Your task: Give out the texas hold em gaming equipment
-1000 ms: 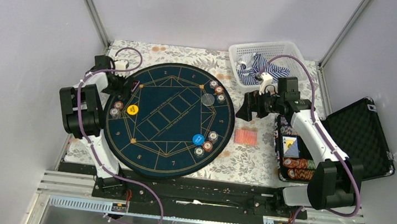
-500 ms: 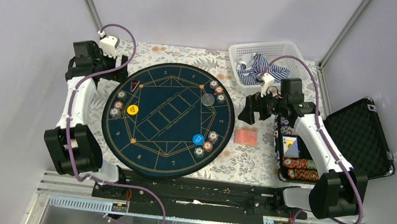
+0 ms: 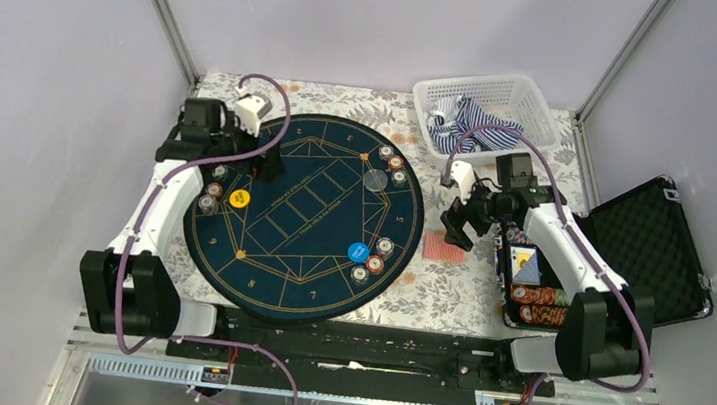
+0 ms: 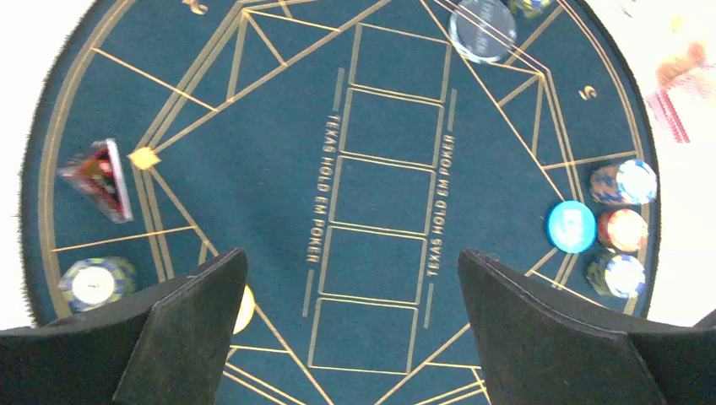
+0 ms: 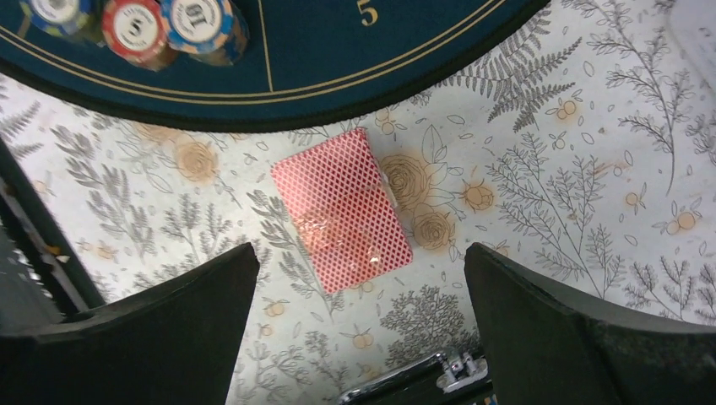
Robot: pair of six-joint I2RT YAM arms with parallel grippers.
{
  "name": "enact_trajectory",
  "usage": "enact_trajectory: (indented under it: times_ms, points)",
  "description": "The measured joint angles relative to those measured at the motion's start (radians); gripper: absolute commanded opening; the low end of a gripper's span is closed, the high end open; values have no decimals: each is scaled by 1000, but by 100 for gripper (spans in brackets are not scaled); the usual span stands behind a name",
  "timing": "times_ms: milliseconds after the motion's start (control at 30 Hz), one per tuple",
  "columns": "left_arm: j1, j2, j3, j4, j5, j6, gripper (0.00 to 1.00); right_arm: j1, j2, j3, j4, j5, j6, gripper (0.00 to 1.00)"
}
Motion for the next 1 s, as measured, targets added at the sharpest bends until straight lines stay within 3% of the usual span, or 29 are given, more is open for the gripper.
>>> enact_trajectory:
  times_ms: [267,800,1000]
  points:
    - [-108,-38,-49,13,-22,-41,99,40,147,-28,32,45,-194,100]
    - [-117,-81,-48,19,-34,-35,99,136,277,-117,125,127,-369,100]
    - [-117,-69,-48,12,-31,-36,99,137,287,-116,130,121,-389,78]
